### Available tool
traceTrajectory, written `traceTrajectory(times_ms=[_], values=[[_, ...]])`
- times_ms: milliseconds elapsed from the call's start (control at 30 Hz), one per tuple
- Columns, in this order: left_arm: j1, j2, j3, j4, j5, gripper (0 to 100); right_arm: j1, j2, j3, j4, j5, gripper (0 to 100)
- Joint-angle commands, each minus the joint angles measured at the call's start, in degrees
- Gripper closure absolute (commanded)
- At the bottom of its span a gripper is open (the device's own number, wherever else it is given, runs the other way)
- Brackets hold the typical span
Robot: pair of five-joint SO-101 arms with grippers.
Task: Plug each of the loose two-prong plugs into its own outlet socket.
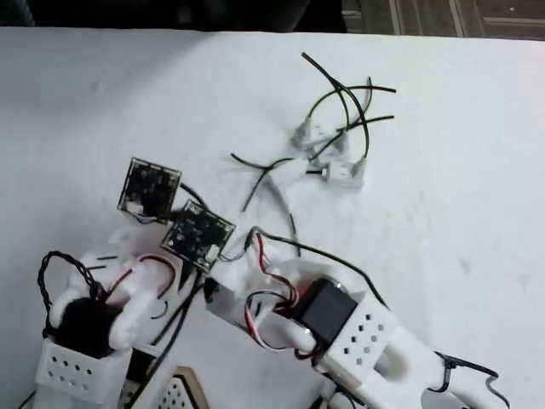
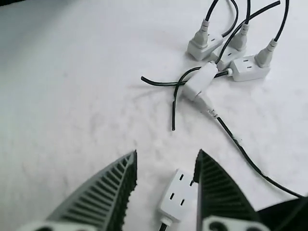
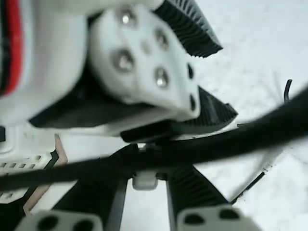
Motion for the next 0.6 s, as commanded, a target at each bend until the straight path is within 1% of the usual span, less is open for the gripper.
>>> traceTrajectory(times_ms=[0, 133, 233, 367, 467, 567], values=[[2.24, -0.75, -2.02, 0.44, -2.73, 79, -0.57, -0.57, -0.35, -1.54, -0.44, 98.1], [1.01, -0.75, -2.37, 0.44, -2.9, 79, -0.48, -0.57, -0.26, -1.19, -0.44, 98.1], [-3.65, -0.75, -2.55, 0.0, -2.99, 79, -0.31, -0.57, -0.26, -1.19, -2.99, 98.1], [-16.92, -0.75, -2.64, -0.09, -2.99, 79, 0.04, -0.66, -0.18, -0.48, -5.54, 98.1], [-27.3, -0.84, -3.16, 0.35, -2.99, 79, 2.24, -0.75, 0.97, -0.92, -7.47, 98.1], [-35.38, -0.84, -2.81, 0.26, -2.99, 79, 5.58, -1.01, 6.24, -5.41, -7.65, 98.1]])
